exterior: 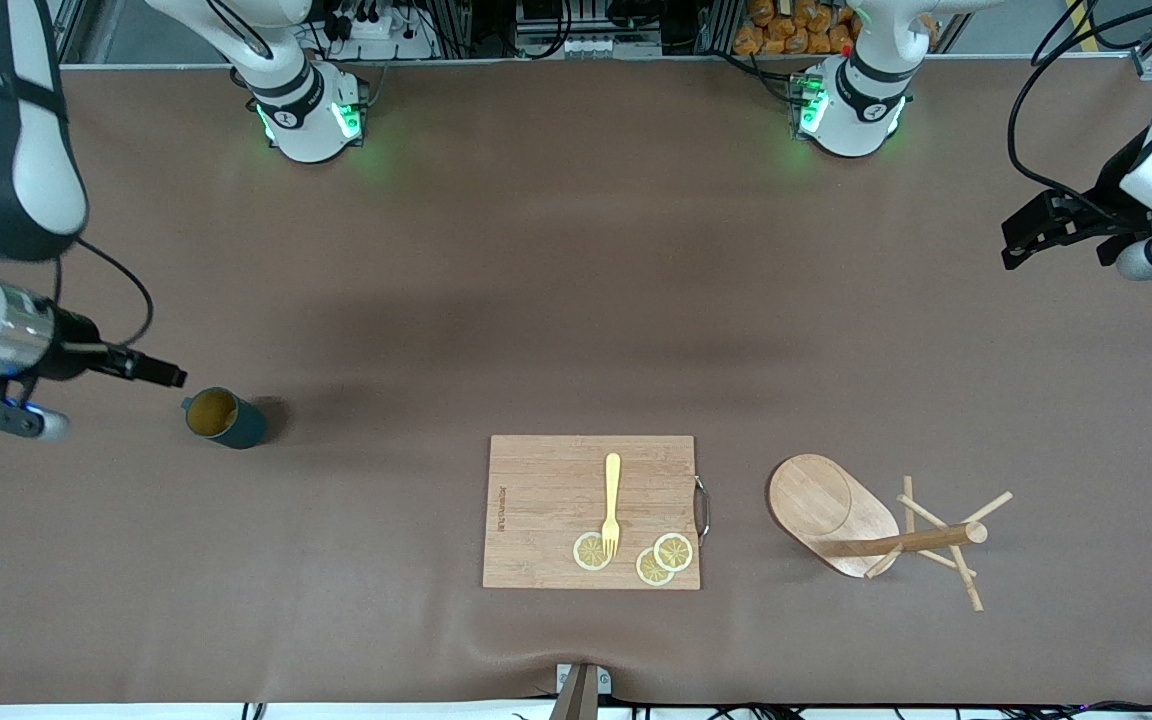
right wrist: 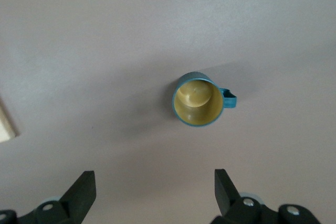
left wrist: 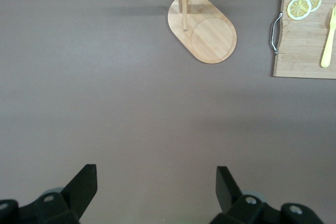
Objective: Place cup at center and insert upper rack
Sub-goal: 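Close the right gripper on the rim of the teal mug, then lift the mug with the right gripper and carry it toward the table center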
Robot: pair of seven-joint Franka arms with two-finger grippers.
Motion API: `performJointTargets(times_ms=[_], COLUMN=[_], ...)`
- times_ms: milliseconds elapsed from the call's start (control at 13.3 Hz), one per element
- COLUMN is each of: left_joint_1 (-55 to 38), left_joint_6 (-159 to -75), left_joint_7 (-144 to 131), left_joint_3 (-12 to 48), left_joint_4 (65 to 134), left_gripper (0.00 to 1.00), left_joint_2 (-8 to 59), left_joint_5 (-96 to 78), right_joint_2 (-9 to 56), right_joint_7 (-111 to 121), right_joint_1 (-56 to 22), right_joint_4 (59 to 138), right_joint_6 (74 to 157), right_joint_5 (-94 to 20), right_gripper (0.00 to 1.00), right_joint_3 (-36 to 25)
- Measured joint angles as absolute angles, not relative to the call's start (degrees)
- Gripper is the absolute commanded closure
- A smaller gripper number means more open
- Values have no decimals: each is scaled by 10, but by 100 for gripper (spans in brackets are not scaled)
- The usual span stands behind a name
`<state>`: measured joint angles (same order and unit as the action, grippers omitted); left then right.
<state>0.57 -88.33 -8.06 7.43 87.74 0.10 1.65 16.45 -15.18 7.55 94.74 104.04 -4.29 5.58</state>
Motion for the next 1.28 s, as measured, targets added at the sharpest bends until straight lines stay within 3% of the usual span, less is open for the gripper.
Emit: performJointTargets(times_ms=[754,830,1282], left_joint_1=[1,1,1], left_joint_6=[-883,-883,-883], left_joint_7=[-81,-81,-81], left_joint_3=[76,76,76], left_joint_4=[889,892,901], left_gripper=[0,0,0], left_joint_2=[-1,-2,-8], left_joint_5=[16,16,16], right_joint_2=[317,322,338], right_joint_7=[-239,-240,-241], right_joint_1=[68,69,72], right_joint_4=[951,954,968], right_joint_6=[1174,1183,1214], right_joint_5=[-35,-32,-11], right_gripper=[0,9,100], right_joint_3=[51,50,45])
